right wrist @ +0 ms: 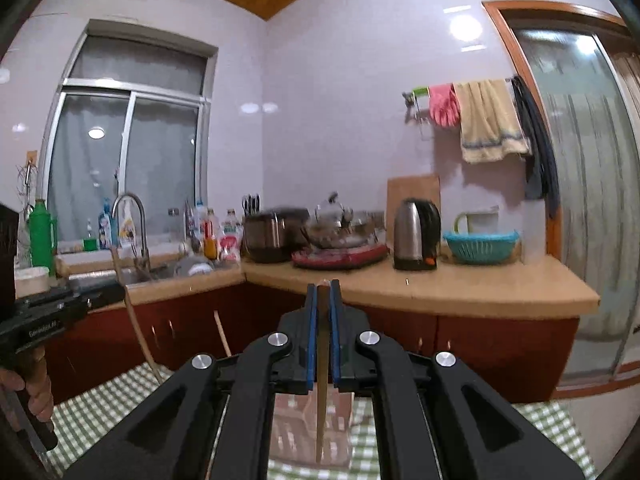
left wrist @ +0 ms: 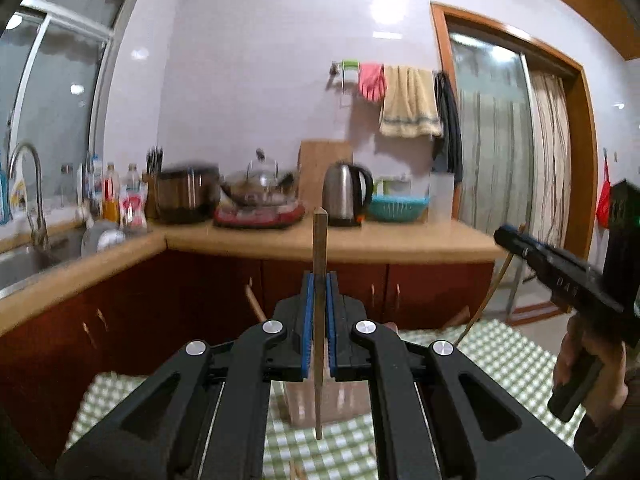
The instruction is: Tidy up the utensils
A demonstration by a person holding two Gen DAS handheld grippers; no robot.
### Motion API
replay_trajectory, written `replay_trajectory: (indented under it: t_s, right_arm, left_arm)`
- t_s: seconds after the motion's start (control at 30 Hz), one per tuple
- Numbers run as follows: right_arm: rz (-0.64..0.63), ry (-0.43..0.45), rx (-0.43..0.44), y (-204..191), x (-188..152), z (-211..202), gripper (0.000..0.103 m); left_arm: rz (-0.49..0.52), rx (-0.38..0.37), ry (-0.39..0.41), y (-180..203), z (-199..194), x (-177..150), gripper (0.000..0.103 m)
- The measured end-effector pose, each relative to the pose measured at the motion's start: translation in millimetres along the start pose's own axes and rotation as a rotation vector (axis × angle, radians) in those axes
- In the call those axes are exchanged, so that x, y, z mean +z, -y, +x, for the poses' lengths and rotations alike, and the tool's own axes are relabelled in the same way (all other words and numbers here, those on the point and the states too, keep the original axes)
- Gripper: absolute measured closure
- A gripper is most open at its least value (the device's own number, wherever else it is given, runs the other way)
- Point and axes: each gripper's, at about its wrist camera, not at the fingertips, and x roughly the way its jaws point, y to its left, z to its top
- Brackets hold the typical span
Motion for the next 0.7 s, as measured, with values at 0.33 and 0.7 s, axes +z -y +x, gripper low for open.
replay_trajectory:
  t_s: [0.33, 0.7]
  right_arm:
    - [0.003, 0.036, 0.02, 0.3, 5.7, 51.1, 0.097]
    - [0.039, -0.072, 0.007, 8.0, -46.0, 96.8, 0.097]
  left_arm:
    - [0.021, 0.023, 0.098, 5.6, 52.1, 39.4, 0.097]
    - [-0.039, 0.04, 0.018, -1.4, 116.0, -5.6, 0.097]
